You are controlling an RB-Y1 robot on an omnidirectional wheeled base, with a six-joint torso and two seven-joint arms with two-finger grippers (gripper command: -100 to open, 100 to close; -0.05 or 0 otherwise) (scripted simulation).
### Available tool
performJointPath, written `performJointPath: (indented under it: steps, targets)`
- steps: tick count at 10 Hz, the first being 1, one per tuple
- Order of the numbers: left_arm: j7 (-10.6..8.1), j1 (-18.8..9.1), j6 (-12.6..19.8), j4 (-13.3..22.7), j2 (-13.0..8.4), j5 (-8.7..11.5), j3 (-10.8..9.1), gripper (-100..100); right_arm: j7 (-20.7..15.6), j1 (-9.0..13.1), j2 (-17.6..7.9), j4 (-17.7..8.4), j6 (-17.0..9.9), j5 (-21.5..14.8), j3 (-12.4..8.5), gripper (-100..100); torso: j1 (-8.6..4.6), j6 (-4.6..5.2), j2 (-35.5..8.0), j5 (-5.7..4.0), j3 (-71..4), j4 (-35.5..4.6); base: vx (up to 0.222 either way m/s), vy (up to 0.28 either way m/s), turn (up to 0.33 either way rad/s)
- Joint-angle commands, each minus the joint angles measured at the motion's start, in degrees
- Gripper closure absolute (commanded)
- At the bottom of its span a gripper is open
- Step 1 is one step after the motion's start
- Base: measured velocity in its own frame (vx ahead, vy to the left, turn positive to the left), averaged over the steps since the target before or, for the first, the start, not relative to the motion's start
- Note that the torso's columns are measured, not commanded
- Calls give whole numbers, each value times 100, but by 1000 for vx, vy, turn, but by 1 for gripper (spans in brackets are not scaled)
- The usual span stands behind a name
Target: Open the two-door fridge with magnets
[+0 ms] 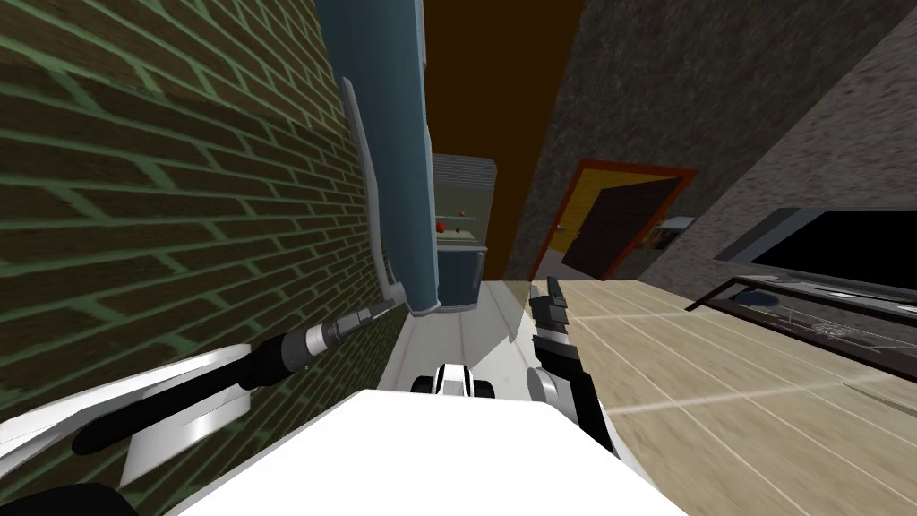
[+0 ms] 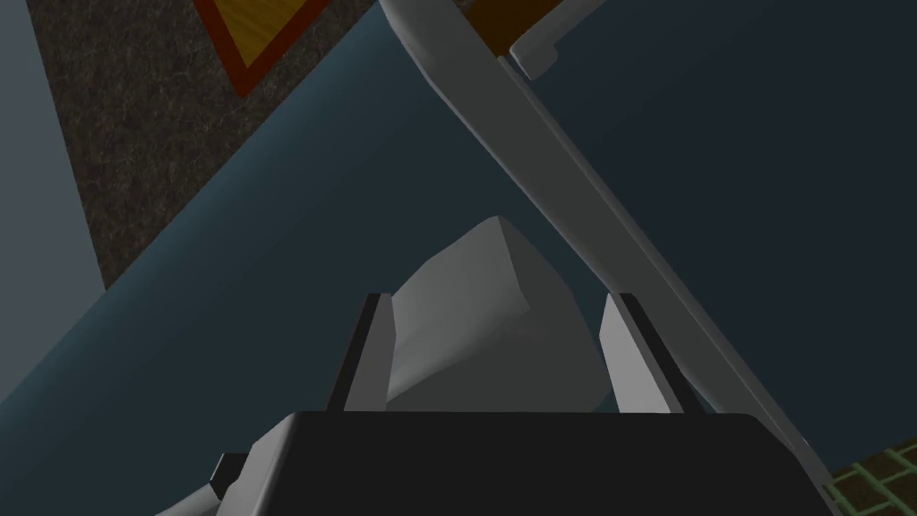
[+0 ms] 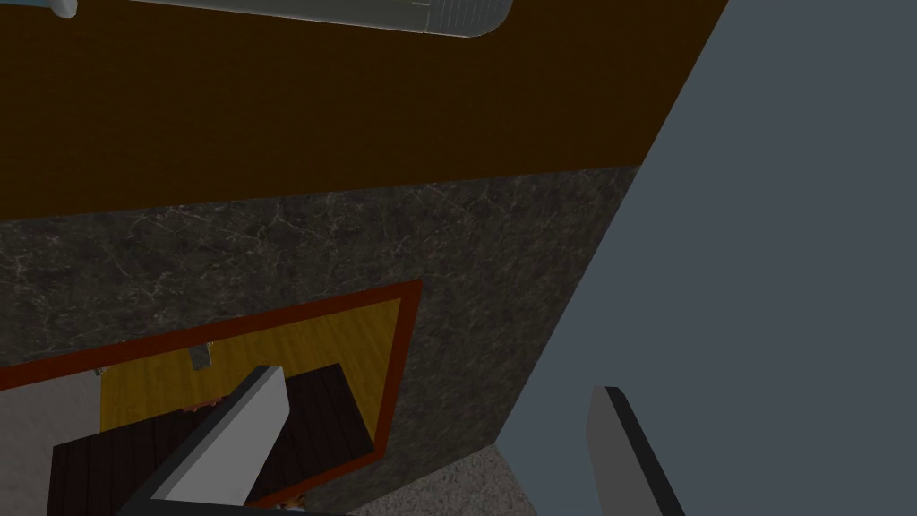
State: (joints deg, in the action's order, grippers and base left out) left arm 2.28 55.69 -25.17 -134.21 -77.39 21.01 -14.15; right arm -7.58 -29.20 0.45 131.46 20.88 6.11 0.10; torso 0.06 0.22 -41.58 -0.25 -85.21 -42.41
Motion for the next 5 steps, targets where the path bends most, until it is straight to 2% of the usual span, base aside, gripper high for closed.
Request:
performJointPath:
  steps: [1, 2, 3, 5]
  targets:
    - [-6, -34, -97, 56, -16, 50, -134, 100, 0, -2, 0, 0, 0, 0, 0, 0, 2, -11, 0, -1, 1, -3, -53, 98, 15]
    - [-21, -29, -222, 165, -99, 101, -168, 100, 0, -3, 1, 0, 0, 0, 0, 0, -33, -14, 11, -13, -9, 0, -91, 143, -223]
    - [-94, 24, -12, -49, -244, 181, -238, -100, 0, -1, 1, 0, 0, 0, 1, 0, -6, 4, 8, -11, -12, -3, -64, 101, 65]
    - [-167, 54, 94, -211, -382, 305, -455, -100, 0, -5, 2, 1, 1, 0, 0, 0, -36, -20, -14, 10, 25, 21, 42, -7, 207]
